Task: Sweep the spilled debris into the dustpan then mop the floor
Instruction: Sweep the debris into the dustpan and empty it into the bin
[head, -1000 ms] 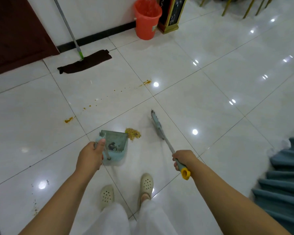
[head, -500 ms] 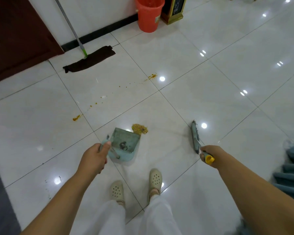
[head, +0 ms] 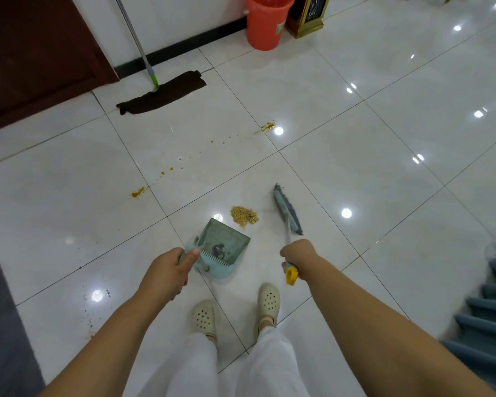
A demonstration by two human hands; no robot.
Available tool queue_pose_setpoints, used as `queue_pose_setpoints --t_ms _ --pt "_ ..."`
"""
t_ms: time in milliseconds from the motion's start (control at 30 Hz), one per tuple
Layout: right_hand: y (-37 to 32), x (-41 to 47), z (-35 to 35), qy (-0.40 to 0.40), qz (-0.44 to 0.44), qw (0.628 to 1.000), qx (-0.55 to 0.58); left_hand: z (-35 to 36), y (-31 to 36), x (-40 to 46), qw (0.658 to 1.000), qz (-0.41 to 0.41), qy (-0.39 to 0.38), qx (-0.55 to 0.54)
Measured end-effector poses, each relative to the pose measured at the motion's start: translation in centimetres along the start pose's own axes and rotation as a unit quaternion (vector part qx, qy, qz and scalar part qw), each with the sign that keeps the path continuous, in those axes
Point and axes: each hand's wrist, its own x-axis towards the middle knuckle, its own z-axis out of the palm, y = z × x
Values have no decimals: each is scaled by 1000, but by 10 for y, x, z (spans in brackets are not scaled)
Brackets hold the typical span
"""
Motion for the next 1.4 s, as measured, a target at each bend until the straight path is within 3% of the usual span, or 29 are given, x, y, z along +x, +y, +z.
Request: queue_pose_setpoints --t_ms 67,233,367,533,700,967,1400 --pt "-2 -12 18 3 -50 987 -153 -5 -4 3 1000 10 -17 23" --pt "-14 -13 46 -32 -18 992 -119 -21 -10 12 997 16 -42 62" --pt "-16 -30 51 -62 -4 982 -179 -27 -11 19 995 22 -51 80" --pt "-19 -53 31 -107 5 962 -249 -27 -13 22 993 37 -42 103" --pt "-21 -90 2 -131 14 966 -221 -30 -16 19 994 40 -39 96" --pt "-19 -119 10 -116 -46 950 -287 -28 -28 4 995 41 -46 76" --pt "-27 -45 28 -71 -74 916 -387 -18 -56 -41 999 -15 -19 21"
